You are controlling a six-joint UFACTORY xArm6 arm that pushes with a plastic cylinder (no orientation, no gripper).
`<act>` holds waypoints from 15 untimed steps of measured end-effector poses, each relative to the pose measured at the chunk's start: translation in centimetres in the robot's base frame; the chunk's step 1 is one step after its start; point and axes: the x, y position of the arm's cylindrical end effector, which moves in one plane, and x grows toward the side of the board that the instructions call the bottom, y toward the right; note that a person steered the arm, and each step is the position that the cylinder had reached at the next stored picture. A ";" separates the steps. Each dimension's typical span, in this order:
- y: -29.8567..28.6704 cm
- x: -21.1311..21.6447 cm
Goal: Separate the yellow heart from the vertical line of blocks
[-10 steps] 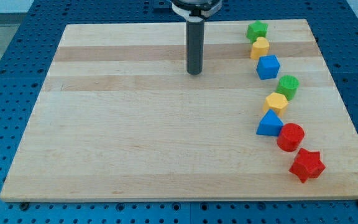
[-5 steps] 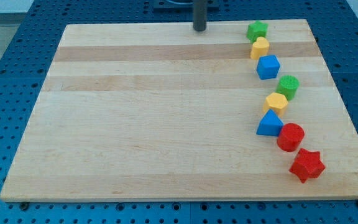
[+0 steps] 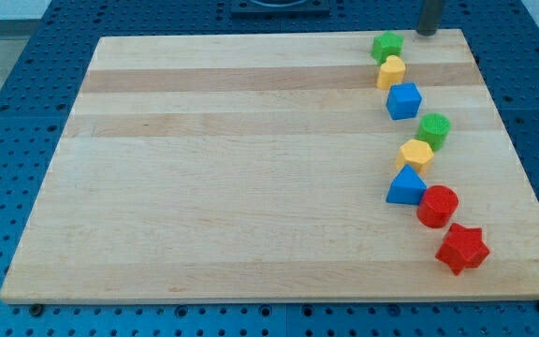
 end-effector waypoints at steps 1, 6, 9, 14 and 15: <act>0.0 0.7; -1.1 5.9; -1.1 8.0; -5.6 8.7; -6.5 9.3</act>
